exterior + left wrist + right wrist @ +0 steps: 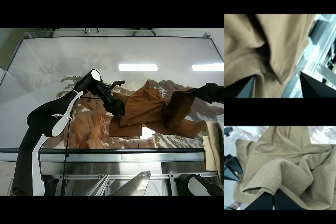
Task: Fold the shirts.
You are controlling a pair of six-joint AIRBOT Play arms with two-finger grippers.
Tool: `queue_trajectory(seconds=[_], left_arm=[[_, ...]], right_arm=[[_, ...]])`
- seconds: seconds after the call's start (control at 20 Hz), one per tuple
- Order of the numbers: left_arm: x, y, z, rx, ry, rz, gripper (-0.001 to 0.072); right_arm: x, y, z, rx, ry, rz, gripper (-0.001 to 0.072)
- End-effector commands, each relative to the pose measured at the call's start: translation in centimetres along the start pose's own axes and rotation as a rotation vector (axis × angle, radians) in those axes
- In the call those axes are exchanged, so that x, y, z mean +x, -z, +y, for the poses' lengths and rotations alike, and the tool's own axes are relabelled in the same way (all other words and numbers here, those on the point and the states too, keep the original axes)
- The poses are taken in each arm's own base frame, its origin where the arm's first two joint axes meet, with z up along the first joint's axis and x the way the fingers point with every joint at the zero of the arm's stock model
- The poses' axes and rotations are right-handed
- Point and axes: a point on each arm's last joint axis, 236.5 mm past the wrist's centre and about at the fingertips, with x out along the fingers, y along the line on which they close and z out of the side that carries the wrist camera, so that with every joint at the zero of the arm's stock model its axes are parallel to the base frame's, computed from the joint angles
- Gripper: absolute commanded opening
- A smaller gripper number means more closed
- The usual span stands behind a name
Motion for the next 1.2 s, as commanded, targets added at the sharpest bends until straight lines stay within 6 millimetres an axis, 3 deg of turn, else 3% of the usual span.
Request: queue_trajectory(seconds=[0.0,0.15,0.3,0.4,0.5,0.7,0.95,1.1,1.15], left_arm=[[-1.8,2.0,-0.3,-0.051,0.049,0.065,0.0606],[-4.9,2.0,0.1,-0.073,0.057,0.008,0.0606],[-7.1,1.0,-1.8,-0.013,0.073,-0.073,0.0606],[-6.2,0.6,-2.7,0.007,0.068,-0.071,0.0606],[-4.0,0.4,-3.3,0.033,0.064,-0.051,0.0606],[-0.1,2.0,-1.6,-0.008,0.017,0.031,0.0607],[2.2,2.5,-1.1,-0.050,0.030,0.036,0.0607],[3.4,2.1,-2.6,-0.011,0.055,0.036,0.0604],[3.4,1.8,-3.3,-0.002,0.082,0.026,0.0551]], right_arm=[[0.1,0.1,0.0,0.000,-0.002,0.003,0.0018],[0.1,0.0,0.0,0.000,-0.001,0.003,0.0017],[0.1,0.0,-0.1,0.000,0.001,-0.001,0.0017],[0.1,-0.2,-0.2,0.000,0.003,-0.007,0.0017],[0.1,-0.2,-0.2,0.000,0.003,-0.007,0.0018],[0.1,-0.2,-0.1,0.001,0.000,-0.008,0.0018],[0.1,-0.2,-0.1,0.001,0.000,-0.008,0.0018],[0.1,-0.2,-0.1,0.001,0.000,-0.008,0.0018],[0.1,-0.2,-0.1,0.001,0.000,-0.008,0.0018]])
